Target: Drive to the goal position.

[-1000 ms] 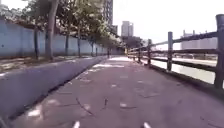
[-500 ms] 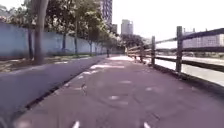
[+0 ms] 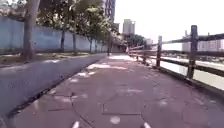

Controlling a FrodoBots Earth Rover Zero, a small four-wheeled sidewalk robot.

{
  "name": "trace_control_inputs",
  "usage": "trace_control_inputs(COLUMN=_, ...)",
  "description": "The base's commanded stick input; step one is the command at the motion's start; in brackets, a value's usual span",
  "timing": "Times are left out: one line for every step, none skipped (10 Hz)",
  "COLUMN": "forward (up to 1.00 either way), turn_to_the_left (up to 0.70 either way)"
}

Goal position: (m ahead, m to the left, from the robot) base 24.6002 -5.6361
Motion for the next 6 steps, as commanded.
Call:
trace_control_inputs(forward=1.00, turn_to_the_left=-0.02)
trace_control_inputs(forward=1.00, turn_to_the_left=-0.31)
trace_control_inputs(forward=1.00, turn_to_the_left=-0.40)
trace_control_inputs(forward=1.00, turn_to_the_left=-0.40)
trace_control_inputs(forward=1.00, turn_to_the_left=-0.20)
trace_control_inputs(forward=1.00, turn_to_the_left=0.00)
